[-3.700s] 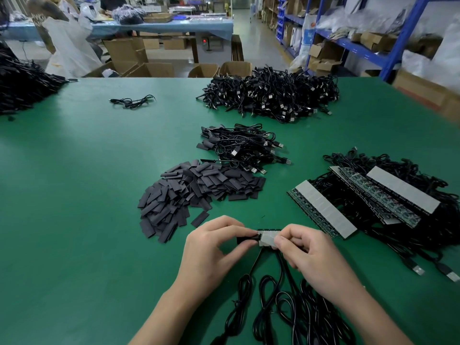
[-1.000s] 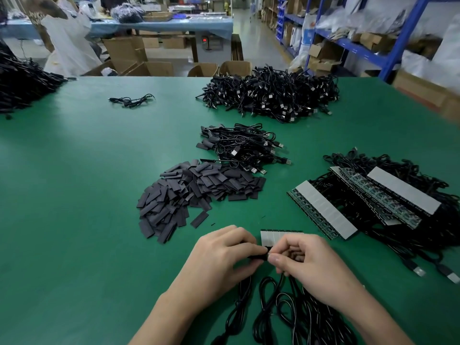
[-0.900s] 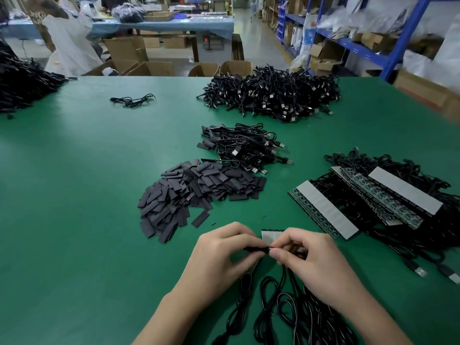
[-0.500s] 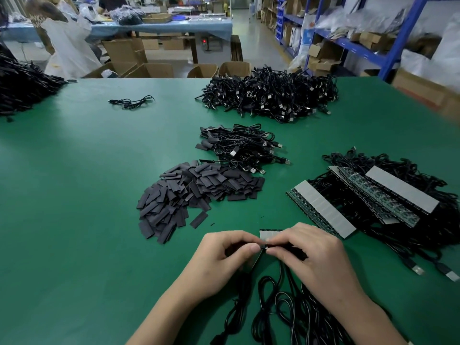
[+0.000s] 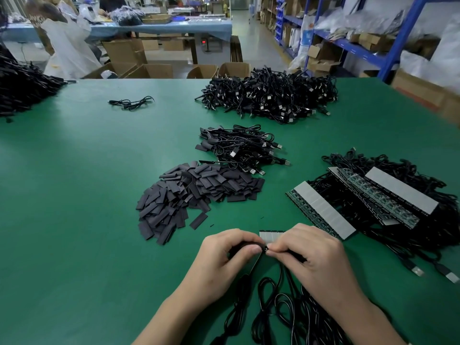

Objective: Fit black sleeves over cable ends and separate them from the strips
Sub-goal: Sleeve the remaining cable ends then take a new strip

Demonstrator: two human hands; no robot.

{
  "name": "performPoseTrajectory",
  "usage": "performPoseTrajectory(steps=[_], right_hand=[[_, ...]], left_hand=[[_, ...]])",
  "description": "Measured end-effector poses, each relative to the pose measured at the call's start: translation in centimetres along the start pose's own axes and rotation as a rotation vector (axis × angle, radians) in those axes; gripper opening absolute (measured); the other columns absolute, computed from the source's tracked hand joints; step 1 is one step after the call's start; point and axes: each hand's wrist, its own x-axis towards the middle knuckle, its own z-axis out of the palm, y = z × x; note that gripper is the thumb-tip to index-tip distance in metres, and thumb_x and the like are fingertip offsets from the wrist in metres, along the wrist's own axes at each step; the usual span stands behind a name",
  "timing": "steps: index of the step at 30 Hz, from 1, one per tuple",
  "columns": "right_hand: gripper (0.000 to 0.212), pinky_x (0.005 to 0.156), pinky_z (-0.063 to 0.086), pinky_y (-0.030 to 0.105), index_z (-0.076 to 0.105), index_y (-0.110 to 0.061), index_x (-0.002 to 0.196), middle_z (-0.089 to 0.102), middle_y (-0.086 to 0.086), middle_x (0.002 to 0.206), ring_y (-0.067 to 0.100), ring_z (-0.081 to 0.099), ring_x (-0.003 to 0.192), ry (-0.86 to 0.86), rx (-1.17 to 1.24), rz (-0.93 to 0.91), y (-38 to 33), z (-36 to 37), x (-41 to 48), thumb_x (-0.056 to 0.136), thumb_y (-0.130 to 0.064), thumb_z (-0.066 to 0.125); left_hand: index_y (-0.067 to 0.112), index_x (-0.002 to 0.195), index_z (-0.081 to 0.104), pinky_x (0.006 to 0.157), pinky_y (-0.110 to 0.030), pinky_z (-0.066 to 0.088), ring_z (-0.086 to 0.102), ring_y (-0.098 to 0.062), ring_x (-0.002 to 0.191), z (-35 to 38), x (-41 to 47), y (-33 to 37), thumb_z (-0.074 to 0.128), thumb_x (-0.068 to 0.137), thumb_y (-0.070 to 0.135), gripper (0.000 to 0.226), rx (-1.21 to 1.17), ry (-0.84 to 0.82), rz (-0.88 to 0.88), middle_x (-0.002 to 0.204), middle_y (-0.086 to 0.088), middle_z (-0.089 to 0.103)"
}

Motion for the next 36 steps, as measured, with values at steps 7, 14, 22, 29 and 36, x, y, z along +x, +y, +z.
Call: performPoseTrajectory(steps=[7,14,22,29,36], right_hand=[[0.019,0.064,0.051,0.031,0.074,-0.021,0.079,0.069,-0.018,0.079,0.002,0.062,0.073,0.01,-0.029,0.01,0.2,0.3,-0.3,0.09,-0.036,0.071],[0.014,0.063,0.05,0.03,0.074,-0.02,0.079,0.07,-0.017,0.079,0.001,0.061,0.072,0.009,-0.056,0.008,0.2,0.7,-0.5,0.088,-0.03,0.08],[0.01,0.071,0.053,0.025,0.078,-0.021,0.081,0.075,-0.019,0.086,-0.011,0.063,0.085,0.04,0.03,0.143,-0.8,1.0,-0.5,0.081,-0.031,0.079],[0.01,0.07,0.054,0.027,0.077,-0.019,0.081,0.075,-0.016,0.085,-0.007,0.065,0.085,0.019,-0.006,0.116,-0.8,1.1,-0.5,0.083,-0.028,0.079],[0.012,0.073,0.051,0.02,0.076,-0.021,0.082,0.073,-0.02,0.086,-0.014,0.059,0.085,0.032,0.008,0.125,-0.8,1.3,-0.5,0.086,-0.033,0.075]], left_hand=[[0.025,0.107,0.076,0.082,-0.01,0.046,0.068,-0.002,0.094,0.0,0.1,0.0,0.062,0.098,0.037,0.021,0.038,-0.008,0.031,0.099,0.021,0.072],[0.026,0.105,0.076,0.079,-0.008,0.044,0.067,-0.001,0.09,-0.1,0.1,-0.3,0.065,0.098,0.027,0.013,0.024,-0.034,0.011,0.096,0.026,0.07],[0.027,0.107,0.066,0.081,-0.011,0.042,0.063,-0.003,0.097,0.4,0.0,0.0,0.042,0.107,0.037,0.026,0.099,-0.003,0.038,0.101,0.025,0.063],[0.029,0.103,0.063,0.08,-0.024,0.049,0.063,-0.005,0.093,0.4,-0.1,-0.1,0.039,0.107,0.043,0.028,0.153,0.004,0.02,0.097,0.02,0.063],[0.023,0.102,0.071,0.081,-0.014,0.045,0.065,-0.005,0.097,0.3,0.2,0.1,0.05,0.104,0.035,0.024,0.053,-0.031,-0.05,0.099,0.019,0.068]])
